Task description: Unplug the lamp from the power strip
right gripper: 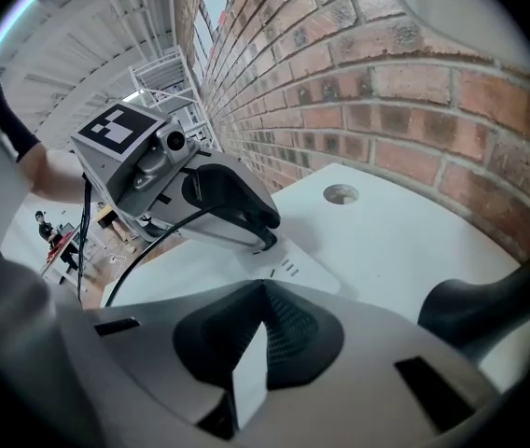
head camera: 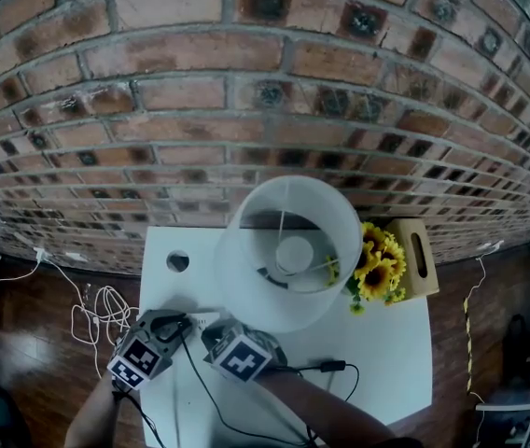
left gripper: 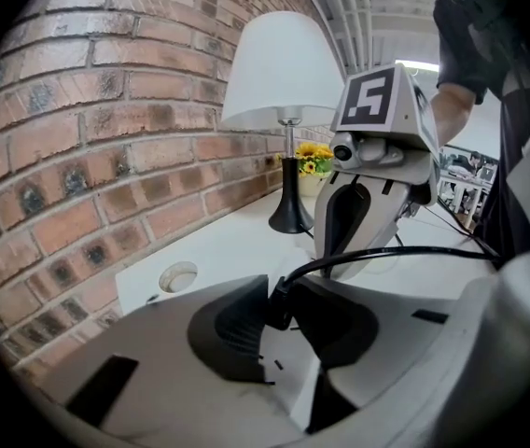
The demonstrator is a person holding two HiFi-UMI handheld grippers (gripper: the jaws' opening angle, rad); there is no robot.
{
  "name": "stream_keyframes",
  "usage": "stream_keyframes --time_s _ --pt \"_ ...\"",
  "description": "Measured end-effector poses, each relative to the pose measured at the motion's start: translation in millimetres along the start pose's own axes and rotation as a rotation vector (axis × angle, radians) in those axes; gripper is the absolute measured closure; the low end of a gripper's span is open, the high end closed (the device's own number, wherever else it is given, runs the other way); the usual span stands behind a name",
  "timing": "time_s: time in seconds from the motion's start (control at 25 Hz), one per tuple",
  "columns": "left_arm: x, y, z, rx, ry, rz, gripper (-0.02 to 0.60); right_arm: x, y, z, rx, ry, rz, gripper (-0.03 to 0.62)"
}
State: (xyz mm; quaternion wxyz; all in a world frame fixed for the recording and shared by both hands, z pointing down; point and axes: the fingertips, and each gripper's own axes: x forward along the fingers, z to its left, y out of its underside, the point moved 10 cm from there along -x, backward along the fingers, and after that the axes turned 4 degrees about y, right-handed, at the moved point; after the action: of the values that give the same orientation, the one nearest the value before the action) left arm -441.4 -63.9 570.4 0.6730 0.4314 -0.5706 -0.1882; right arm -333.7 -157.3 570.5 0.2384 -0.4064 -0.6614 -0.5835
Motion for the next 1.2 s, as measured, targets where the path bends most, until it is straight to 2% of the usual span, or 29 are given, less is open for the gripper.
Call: stream_keyframes --time_s 0.12,0.32,0.52,0.64,0.8,1.08,1.2 --pt "0.1 0.0 0.6 -0.008 -0.002 0.005 0.474 1.5 -0.5 -0.6 0.02 0.002 -0.011 0.605" --pt "2.6 4.9 -1.1 0.039 -0.007 0.072 0.476 2.7 -2.5 1.0 0.035 0.016 -0.019 0.602" --pt "-1.9 3.0 6.7 -0.074 -0.013 0.002 0.479 6.1 -6.1 0.8 0.034 0.046 -0.019 0.602" --pt "-5.1 0.8 11.6 -0.09 -0.031 0.007 0.48 8.3 -9.8 -2.8 0.038 0.076 -0.02 0.602" --pt "-6.0 0.1 13.8 -0.126 -0.041 0.023 0.48 9.5 -12.0 -5.6 0.066 0.068 -0.01 0.602" --pt "-3.3 -0.3 12.4 -0.075 -0.023 0.051 0.482 11.9 -18.6 0.5 -0.081 0.091 -0.002 0.6" --pt "-0.9 1.1 12.4 -0.082 -0.018 0.052 0.482 16.0 -21.1 1.5 -0.124 0.09 0.001 0.6"
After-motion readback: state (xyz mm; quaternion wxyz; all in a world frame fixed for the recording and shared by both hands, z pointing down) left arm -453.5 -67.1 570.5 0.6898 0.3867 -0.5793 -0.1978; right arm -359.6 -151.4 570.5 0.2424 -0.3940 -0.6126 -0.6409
